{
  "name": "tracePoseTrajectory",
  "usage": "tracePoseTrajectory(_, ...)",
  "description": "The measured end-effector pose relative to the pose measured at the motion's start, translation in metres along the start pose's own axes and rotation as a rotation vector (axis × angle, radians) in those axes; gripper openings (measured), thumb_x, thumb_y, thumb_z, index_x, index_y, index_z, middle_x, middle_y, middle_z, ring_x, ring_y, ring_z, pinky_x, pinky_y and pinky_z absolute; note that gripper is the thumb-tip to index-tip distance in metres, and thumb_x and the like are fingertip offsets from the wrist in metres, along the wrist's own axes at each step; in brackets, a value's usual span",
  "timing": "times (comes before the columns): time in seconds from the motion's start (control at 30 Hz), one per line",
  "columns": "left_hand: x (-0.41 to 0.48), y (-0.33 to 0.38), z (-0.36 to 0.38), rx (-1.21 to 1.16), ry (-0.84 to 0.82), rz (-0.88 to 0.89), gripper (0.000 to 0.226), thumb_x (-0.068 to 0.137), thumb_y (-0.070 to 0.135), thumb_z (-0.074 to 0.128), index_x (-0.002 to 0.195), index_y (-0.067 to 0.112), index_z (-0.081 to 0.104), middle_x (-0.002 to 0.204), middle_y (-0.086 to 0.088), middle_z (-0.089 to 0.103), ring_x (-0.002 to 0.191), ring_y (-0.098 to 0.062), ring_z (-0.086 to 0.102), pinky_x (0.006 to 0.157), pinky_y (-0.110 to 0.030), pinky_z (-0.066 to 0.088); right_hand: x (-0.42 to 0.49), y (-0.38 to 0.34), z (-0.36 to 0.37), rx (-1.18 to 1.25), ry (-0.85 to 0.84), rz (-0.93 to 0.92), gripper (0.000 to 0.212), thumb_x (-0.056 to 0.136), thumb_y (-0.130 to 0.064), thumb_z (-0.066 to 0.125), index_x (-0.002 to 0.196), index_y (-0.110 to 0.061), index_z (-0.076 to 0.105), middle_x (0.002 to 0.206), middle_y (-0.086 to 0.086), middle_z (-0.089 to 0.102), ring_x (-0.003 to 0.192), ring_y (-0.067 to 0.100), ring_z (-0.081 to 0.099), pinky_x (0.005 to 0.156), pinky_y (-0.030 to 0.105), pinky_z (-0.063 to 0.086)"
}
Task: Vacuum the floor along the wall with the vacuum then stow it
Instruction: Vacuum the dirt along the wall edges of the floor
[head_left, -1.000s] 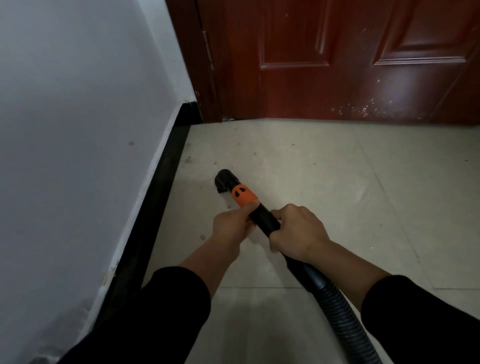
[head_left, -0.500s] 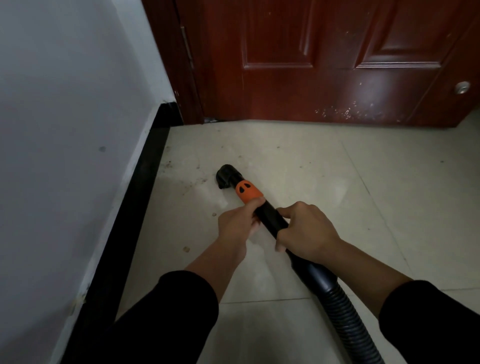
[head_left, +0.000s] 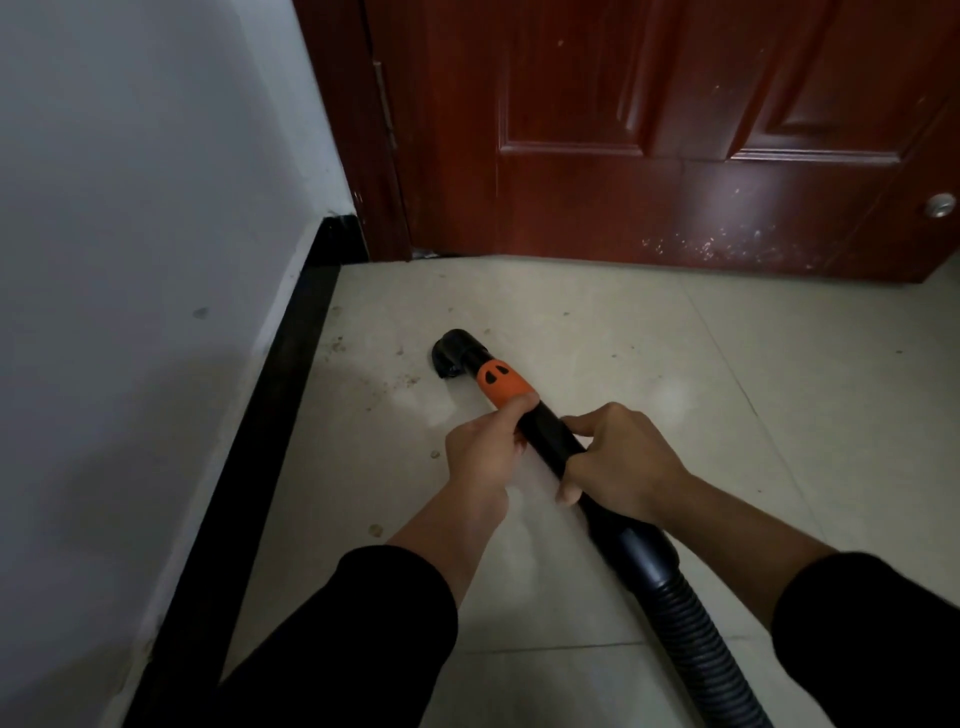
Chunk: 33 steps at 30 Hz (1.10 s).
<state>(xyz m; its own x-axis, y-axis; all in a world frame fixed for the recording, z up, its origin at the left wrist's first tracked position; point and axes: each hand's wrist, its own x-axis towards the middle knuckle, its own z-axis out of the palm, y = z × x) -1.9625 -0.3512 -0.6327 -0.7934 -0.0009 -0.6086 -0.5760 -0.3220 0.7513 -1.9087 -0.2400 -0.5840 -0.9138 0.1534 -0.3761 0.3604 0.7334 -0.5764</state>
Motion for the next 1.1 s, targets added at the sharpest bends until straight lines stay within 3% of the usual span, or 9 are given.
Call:
tracePoseTrajectory(0.2, -0.009, -0.003, 0.015, -0.034, -0.042, -0.068, 0.018, 0.074, 0.013, 0.082, 0.079, 0.003, 0.068, 0.083, -0.011, 0.073, 0.075, -0.013, 0.071, 0.071, -0.019, 0.054, -0.008, 0.000, -0.015, -0.063, 0.029, 0.086, 0.044, 0.059, -0.011, 0.077, 0.101, -0.023, 0.075, 0.061, -0.004, 0.061, 0.066, 0.015, 0.062, 0.050, 0.020, 0.041)
tracePoseTrajectory(0.53, -0.006, -0.004, 0.016, 0.005, -0.082, -0.075, 0.017, 0.073, 0.015, 0.082, 0.074, 0.007, 0.068, 0.084, -0.010, 0.074, 0.082, -0.017, 0.072, 0.078, -0.023, 0.054, -0.008, 0.006, -0.008, -0.066, 0.069, 0.093, 0.047, 0.060, -0.014, 0.075, 0.107, -0.022, 0.072, 0.068, 0.001, 0.065, 0.068, 0.018, 0.065, 0.061, 0.025, 0.052)
tracePoseTrajectory(0.7, 0.006, -0.003, 0.028, 0.046, -0.088, -0.091, 0.018, 0.072, 0.017, 0.083, 0.074, 0.007, 0.068, 0.083, -0.010, 0.073, 0.083, -0.018, 0.071, 0.082, -0.027, 0.054, 0.001, 0.013, -0.011, -0.041, 0.104, 0.106, 0.052, 0.061, -0.014, 0.076, 0.113, -0.019, 0.070, 0.068, 0.000, 0.064, 0.065, 0.017, 0.064, 0.058, 0.024, 0.051)
tracePoseTrajectory(0.87, 0.022, -0.001, 0.034, 0.062, -0.083, -0.069, 0.019, 0.069, 0.017, 0.085, 0.074, 0.008, 0.070, 0.080, -0.008, 0.074, 0.083, -0.018, 0.072, 0.090, -0.031, 0.054, 0.016, 0.016, -0.009, -0.003, 0.121, 0.109, 0.045, 0.063, -0.013, 0.076, 0.108, -0.017, 0.071, 0.063, -0.001, 0.061, 0.059, 0.013, 0.060, 0.054, 0.023, 0.050)
tracePoseTrajectory(1.1, 0.042, 0.007, 0.046, 0.045, -0.059, -0.049, 0.023, 0.066, 0.018, 0.086, 0.077, 0.006, 0.070, 0.081, -0.010, 0.075, 0.082, -0.019, 0.073, 0.087, -0.031, 0.056, 0.039, 0.016, -0.016, 0.027, 0.124, 0.092, 0.043, 0.061, -0.012, 0.076, 0.103, -0.016, 0.073, 0.065, 0.002, 0.064, 0.063, 0.020, 0.063, 0.060, 0.028, 0.054)
